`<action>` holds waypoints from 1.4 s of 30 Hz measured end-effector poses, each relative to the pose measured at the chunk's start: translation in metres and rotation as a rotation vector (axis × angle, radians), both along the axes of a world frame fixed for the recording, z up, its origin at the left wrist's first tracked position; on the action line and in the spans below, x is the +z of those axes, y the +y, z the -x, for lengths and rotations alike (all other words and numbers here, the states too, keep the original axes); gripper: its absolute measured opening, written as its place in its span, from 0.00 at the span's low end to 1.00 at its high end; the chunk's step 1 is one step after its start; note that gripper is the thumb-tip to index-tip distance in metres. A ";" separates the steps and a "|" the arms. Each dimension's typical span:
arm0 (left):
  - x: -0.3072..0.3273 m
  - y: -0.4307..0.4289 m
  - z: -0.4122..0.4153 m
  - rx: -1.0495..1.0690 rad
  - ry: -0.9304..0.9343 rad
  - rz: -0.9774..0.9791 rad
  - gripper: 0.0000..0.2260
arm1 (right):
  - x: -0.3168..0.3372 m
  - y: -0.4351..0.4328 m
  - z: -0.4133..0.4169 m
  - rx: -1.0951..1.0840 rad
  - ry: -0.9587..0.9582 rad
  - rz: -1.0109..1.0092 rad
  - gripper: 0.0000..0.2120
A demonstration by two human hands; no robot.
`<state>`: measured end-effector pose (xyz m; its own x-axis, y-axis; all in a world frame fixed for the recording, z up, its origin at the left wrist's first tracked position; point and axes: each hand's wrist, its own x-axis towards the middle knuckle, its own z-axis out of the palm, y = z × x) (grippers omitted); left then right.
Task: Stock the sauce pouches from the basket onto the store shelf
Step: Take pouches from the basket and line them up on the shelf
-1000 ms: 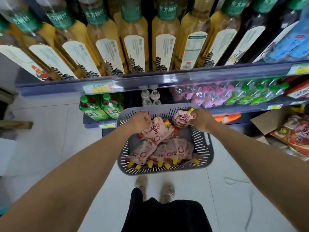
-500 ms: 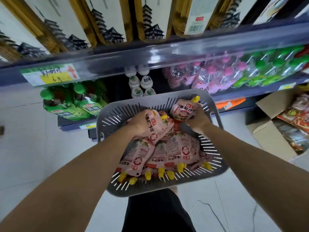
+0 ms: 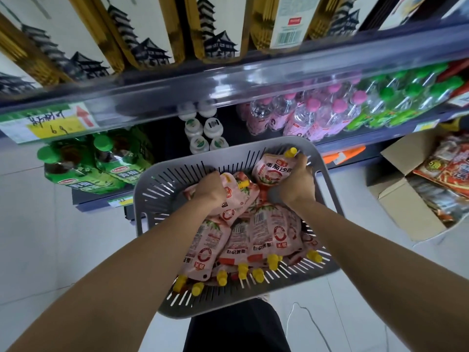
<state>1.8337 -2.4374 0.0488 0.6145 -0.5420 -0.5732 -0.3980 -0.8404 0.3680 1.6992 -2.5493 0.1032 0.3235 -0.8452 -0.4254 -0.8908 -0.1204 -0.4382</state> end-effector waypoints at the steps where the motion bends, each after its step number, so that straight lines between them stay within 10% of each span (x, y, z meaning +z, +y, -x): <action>1: -0.001 0.000 -0.003 -0.010 0.023 0.001 0.13 | 0.002 -0.003 -0.001 0.008 0.026 0.012 0.29; 15: 0.008 0.021 0.005 -0.292 0.072 0.002 0.06 | 0.006 -0.018 -0.012 0.213 0.308 0.197 0.15; 24: 0.058 0.033 -0.014 0.017 0.143 0.205 0.04 | 0.026 -0.007 -0.012 0.277 0.084 0.163 0.14; 42: 0.398 0.041 0.020 0.240 0.303 0.751 0.06 | 0.355 0.001 0.037 0.323 -0.432 0.205 0.15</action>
<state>1.8136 -2.3967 0.4465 0.6393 -0.7195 -0.2712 -0.0344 -0.3792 0.9247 1.6626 -2.5485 0.4582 0.6868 -0.7260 -0.0350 -0.5399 -0.4773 -0.6933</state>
